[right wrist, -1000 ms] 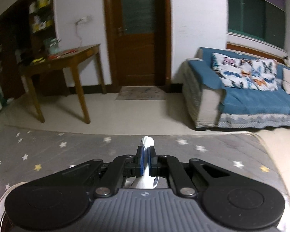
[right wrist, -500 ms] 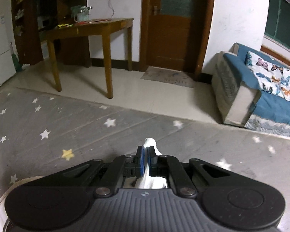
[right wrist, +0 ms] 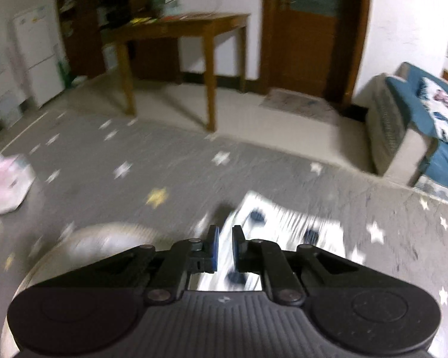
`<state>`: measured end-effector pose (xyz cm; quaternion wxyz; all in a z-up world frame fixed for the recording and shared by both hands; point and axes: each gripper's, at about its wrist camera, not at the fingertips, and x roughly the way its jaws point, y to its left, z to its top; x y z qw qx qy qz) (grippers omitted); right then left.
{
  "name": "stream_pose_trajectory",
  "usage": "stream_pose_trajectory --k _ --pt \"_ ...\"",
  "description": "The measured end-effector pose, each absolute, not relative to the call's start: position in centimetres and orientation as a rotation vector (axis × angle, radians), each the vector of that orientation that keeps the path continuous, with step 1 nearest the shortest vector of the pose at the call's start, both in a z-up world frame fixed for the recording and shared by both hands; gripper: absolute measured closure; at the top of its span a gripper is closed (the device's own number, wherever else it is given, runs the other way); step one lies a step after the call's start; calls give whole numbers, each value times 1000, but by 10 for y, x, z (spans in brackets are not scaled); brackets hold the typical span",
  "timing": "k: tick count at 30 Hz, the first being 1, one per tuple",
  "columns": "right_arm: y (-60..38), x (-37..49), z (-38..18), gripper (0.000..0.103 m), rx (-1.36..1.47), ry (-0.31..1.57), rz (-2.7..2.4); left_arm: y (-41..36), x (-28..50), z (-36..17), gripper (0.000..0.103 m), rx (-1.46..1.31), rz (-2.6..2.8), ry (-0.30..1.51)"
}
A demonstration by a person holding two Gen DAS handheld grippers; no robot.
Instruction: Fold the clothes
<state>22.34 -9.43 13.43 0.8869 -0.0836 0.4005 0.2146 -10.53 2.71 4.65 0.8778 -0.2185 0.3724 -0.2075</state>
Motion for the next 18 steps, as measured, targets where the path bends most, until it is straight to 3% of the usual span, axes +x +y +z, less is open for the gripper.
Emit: stream_pose_trajectory --k 3,11,17,18 --pt "-100 183 133 83 -196 895 550 27 -107 49 96 -449 -429 763" --pt "-96 128 118 73 -198 991 609 19 -112 57 96 -408 -426 719" --pt "-95 112 107 75 -169 1034 588 17 -118 63 96 -374 -414 687" --pt "-95 110 104 82 -177 1036 578 17 -118 64 96 -374 -414 684"
